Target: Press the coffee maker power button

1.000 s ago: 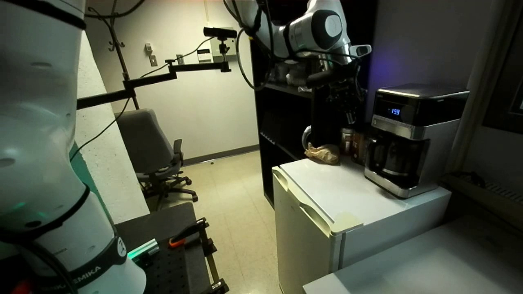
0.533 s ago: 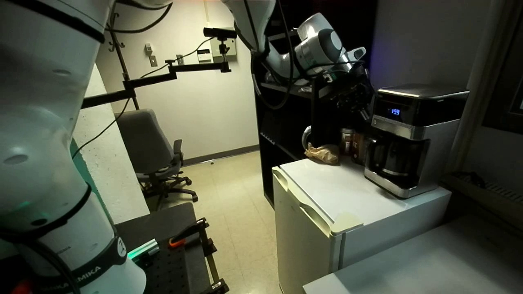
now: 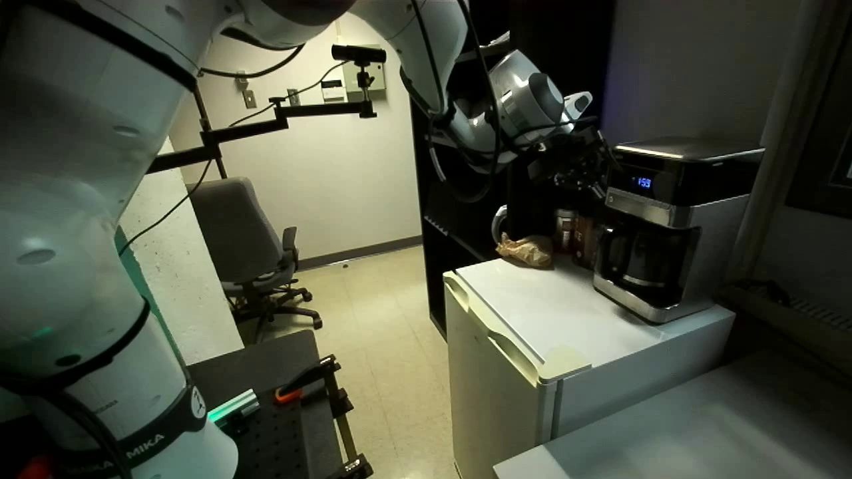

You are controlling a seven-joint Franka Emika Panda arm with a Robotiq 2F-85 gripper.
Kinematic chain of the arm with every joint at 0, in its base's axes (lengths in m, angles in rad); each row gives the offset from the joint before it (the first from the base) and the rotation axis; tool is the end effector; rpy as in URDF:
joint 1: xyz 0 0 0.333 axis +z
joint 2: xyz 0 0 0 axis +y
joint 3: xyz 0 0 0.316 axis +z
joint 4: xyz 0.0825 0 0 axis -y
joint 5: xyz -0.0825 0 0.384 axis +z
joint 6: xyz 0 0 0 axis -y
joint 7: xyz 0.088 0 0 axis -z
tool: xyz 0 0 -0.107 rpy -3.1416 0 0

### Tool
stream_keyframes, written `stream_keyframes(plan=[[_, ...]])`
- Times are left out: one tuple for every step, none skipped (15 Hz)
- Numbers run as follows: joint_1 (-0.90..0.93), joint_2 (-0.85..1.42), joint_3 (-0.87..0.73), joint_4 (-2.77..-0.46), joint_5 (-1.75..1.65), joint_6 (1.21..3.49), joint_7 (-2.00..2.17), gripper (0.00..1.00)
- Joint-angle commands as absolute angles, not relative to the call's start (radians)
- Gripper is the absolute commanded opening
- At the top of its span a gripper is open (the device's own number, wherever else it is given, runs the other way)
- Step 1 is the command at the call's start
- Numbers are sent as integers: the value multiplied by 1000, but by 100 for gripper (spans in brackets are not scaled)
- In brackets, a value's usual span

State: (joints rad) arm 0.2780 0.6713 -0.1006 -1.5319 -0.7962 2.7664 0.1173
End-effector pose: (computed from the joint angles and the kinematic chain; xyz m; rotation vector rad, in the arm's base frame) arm 0.7231 0.1759 0.3148 2.3859 0.9675 0.7904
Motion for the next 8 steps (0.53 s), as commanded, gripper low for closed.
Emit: stream_keyframes(plan=[[301,737,-133,-1452,-824,2802,149,0],[304,745,-137,-1443,-823,2803,149,0],[306,753,-140,-1434,-822,2806,148,0],[308,763,-144,-1425,-821,2806,147,0],[310,770,-148,-1417,-821,2805,147,0],[312,777,-151,-1411,-821,2805,145,0],[313,783,-154,-1405,-820,2806,145,0],[314,789,-156,-1400,-820,2805,143,0]])
